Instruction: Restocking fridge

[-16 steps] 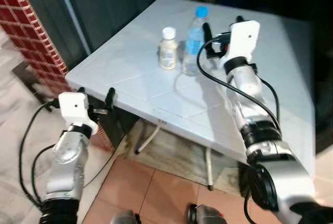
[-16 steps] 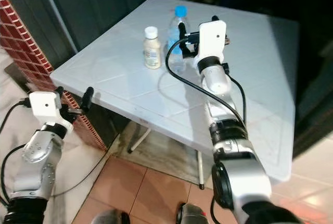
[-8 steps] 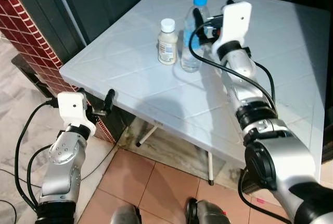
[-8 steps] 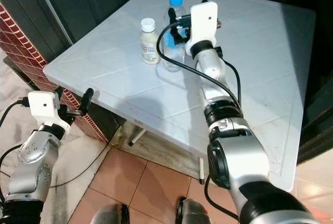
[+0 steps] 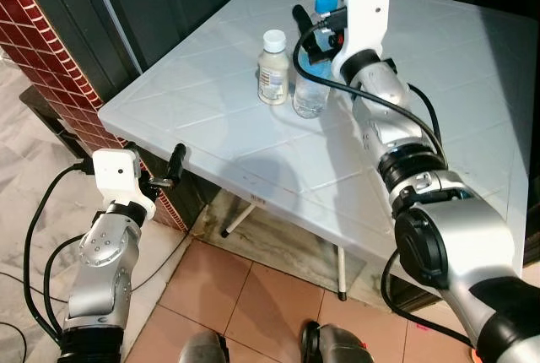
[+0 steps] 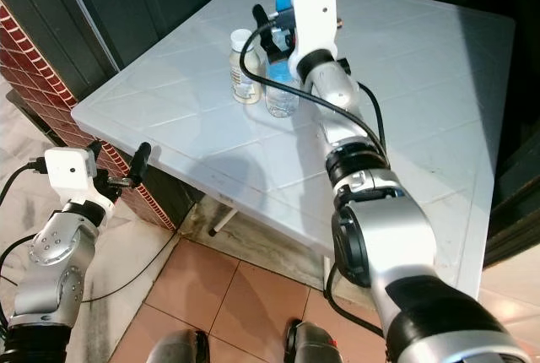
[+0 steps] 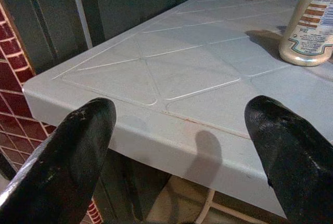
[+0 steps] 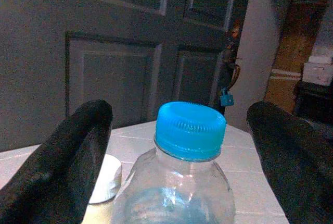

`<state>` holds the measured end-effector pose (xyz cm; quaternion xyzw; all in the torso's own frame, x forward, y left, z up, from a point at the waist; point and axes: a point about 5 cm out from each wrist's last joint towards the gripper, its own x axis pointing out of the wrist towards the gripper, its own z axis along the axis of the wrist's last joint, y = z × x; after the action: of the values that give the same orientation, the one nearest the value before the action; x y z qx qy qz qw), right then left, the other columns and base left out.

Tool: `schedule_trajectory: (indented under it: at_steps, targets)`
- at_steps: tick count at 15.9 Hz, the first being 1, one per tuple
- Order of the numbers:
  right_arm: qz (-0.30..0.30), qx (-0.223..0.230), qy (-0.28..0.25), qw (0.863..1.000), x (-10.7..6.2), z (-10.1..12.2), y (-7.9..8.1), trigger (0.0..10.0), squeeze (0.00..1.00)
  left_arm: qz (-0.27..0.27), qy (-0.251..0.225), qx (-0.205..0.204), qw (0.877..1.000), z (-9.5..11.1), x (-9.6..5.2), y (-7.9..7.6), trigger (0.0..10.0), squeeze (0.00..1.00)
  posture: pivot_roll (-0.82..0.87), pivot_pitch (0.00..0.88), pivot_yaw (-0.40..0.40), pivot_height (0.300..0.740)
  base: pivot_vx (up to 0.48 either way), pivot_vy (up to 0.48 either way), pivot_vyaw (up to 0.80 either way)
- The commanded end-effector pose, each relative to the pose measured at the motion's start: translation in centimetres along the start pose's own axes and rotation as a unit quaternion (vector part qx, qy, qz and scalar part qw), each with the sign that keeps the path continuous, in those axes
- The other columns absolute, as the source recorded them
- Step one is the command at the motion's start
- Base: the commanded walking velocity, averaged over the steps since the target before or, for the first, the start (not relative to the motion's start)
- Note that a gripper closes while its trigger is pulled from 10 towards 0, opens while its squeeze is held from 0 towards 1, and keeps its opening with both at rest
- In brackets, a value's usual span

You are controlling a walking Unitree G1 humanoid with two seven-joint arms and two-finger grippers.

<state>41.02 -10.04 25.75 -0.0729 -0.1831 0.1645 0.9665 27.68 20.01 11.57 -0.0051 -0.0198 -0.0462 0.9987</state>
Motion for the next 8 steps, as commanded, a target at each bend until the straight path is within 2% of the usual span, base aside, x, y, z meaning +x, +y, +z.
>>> schedule_trajectory:
  at_steps: [1,2,8]
  targets:
    - [0.014,0.003,0.001,1.0,0.64,0.74,0.29,4.2,0.0,0.007,0.009,0.003,1.0,-0.35,-0.22,0.15,10.0,0.0,0.1,0.112,0.035,0.74,0.0,0.0,0.0]
    - [0.017,0.008,0.002,1.0,0.77,0.88,0.31,0.0,0.0,0.008,0.009,0.002,1.0,-0.39,-0.19,0.08,10.0,0.0,0.1,0.111,0.031,0.74,0.0,0.0,0.0]
    - [0.031,-0.002,0.021,0.999,0.98,0.68,0.57,0.0,0.0,0.013,0.011,-0.002,1.0,-0.67,-0.06,-0.16,10.0,0.0,0.09,0.104,0.017,0.74,0.0,0.0,0.0]
